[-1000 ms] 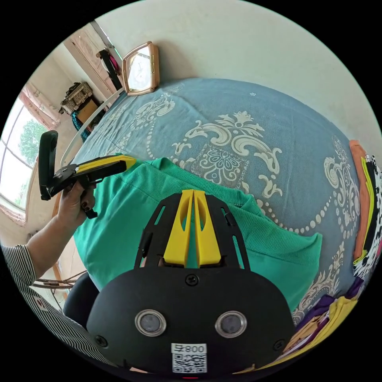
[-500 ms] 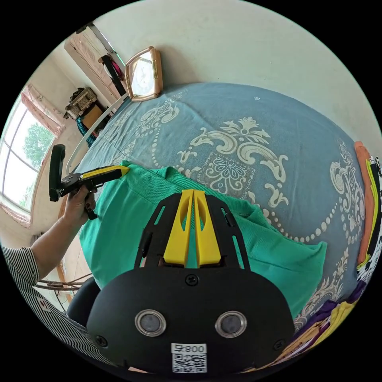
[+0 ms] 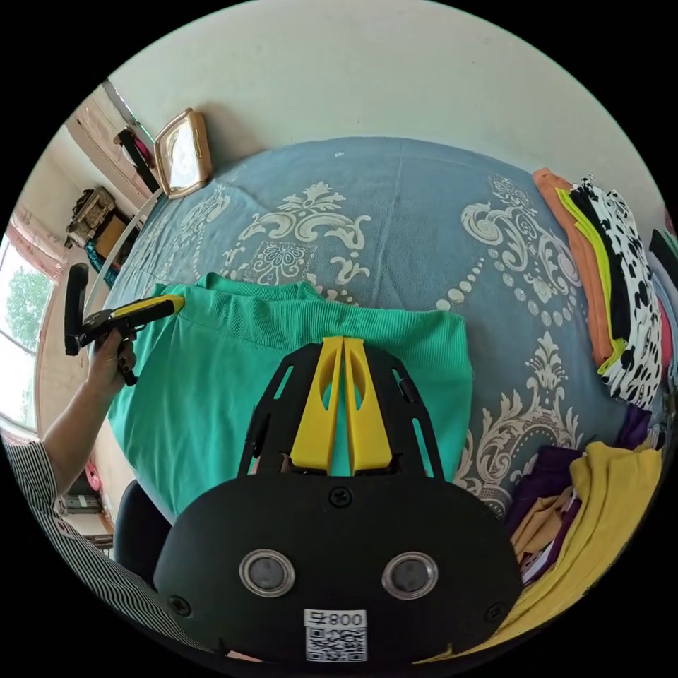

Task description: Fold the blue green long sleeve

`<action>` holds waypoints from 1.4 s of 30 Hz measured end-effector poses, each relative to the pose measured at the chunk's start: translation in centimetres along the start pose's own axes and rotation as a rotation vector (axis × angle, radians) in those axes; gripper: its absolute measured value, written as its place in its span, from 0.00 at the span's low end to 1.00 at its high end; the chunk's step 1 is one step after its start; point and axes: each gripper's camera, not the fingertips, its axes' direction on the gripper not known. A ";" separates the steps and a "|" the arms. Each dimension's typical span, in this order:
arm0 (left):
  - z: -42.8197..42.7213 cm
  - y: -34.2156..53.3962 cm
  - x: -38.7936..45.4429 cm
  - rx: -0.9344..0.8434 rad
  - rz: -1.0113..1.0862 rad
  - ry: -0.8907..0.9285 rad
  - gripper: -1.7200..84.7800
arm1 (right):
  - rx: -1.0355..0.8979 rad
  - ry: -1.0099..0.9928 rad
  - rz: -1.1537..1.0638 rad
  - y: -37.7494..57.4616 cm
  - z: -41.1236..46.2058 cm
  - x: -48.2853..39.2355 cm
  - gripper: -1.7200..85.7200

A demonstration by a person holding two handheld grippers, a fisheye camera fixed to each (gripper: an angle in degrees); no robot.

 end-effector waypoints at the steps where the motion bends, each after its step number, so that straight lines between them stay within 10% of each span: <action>1: -0.6 0.3 0.7 0.022 0.024 0.010 0.02 | 0.018 0.016 -0.003 0.5 -0.7 0.1 0.02; 26: -4.6 2.8 -1.5 0.069 0.008 -0.058 0.02 | 0.043 0.050 0.252 5.9 -2.6 9.9 0.02; 42: -9.3 8.9 -6.6 0.019 -0.070 -0.109 0.02 | -0.025 -0.029 -0.097 2.8 2.5 -1.8 0.02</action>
